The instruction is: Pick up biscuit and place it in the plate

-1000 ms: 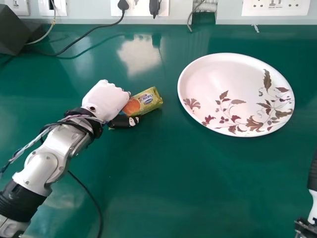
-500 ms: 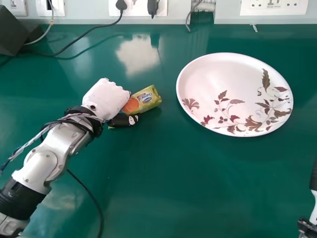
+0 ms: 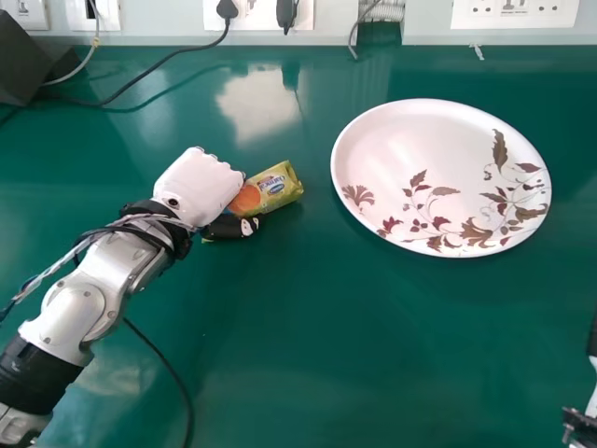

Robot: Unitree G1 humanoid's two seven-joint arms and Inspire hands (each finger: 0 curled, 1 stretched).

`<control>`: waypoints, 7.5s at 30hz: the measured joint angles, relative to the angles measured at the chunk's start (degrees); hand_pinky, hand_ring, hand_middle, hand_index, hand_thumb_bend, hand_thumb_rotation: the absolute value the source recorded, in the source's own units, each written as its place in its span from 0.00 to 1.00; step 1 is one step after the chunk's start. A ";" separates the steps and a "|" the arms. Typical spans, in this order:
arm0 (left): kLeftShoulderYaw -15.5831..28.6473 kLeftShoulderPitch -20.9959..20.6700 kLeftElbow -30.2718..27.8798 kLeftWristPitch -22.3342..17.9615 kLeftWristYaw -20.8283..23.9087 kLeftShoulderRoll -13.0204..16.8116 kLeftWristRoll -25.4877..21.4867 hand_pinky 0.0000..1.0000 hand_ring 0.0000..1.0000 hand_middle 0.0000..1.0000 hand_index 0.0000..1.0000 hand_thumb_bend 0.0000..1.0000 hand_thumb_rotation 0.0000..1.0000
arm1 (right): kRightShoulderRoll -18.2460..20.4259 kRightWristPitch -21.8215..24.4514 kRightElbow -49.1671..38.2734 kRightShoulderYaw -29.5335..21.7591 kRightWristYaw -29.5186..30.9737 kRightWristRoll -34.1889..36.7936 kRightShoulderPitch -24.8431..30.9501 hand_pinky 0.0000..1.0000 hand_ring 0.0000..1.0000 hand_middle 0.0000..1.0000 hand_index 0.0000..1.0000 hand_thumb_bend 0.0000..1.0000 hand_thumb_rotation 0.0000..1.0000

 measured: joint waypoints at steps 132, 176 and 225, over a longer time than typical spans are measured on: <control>7.87 -11.88 -9.46 -5.21 -6.40 -9.60 -17.93 0.17 0.38 0.46 0.52 0.51 0.00 | 0.41 -5.12 -1.82 4.32 -6.04 -3.20 1.60 0.55 0.67 0.68 0.72 0.87 0.24; -4.56 -27.85 16.62 -3.03 3.43 -25.63 -12.85 0.16 0.37 0.46 0.53 0.50 0.00 | 0.39 -6.04 0.01 3.74 -5.77 -2.98 1.55 0.50 0.65 0.67 0.68 0.86 0.14; -15.04 -39.73 45.82 -2.90 16.11 -35.97 -12.16 0.18 0.37 0.47 0.53 0.50 0.00 | 0.30 -5.92 0.21 1.92 -4.50 -1.96 1.44 0.41 0.52 0.58 0.62 0.88 0.09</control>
